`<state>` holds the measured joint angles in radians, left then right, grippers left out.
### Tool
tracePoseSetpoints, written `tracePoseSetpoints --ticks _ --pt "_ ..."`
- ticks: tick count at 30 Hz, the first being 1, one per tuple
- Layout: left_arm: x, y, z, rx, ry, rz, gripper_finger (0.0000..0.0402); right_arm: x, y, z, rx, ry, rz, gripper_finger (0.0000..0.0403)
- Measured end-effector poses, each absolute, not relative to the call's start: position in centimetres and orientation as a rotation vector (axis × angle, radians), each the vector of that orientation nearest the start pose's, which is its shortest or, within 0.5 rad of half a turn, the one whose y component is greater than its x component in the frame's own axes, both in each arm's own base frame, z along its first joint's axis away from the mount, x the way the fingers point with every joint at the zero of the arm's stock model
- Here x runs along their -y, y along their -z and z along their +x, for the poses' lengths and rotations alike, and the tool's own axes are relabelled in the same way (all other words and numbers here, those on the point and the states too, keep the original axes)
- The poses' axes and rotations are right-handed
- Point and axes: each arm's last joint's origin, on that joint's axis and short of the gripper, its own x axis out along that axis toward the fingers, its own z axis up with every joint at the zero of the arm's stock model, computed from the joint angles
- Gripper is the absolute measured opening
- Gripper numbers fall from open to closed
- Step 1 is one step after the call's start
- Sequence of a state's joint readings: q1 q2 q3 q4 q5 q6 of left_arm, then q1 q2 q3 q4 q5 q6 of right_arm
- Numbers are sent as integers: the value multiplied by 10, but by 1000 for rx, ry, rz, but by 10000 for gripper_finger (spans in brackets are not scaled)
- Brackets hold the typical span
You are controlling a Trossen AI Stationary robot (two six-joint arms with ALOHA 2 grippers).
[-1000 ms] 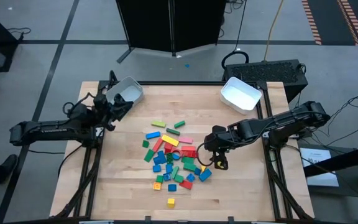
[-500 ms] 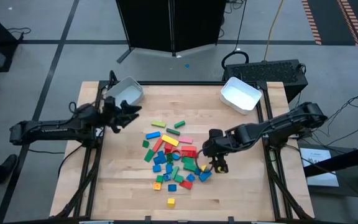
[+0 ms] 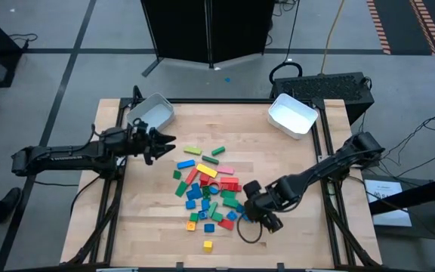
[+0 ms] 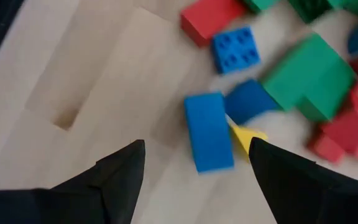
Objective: Sort blocks by size
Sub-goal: Put the rectangular blue block into the white bin
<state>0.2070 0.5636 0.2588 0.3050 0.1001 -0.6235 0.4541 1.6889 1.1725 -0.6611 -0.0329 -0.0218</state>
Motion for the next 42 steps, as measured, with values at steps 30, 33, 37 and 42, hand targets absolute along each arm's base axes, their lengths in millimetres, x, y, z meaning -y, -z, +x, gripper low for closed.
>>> tracePoseSetpoints --ticks 30,33,37,42 --pt "-27 -219 142 -47 -140 -713 281 -154 -137 321 -1367 -294 -191 110" --pt "-28 -219 142 -38 -173 -712 281 -145 -153 329 -1368 -243 -160 110" --pt "-29 -219 142 -16 -218 -784 281 -124 -214 344 -1175 -136 -155 110" --pt "-30 -219 142 -13 -226 -804 281 -61 -275 323 -1054 181 -175 110"
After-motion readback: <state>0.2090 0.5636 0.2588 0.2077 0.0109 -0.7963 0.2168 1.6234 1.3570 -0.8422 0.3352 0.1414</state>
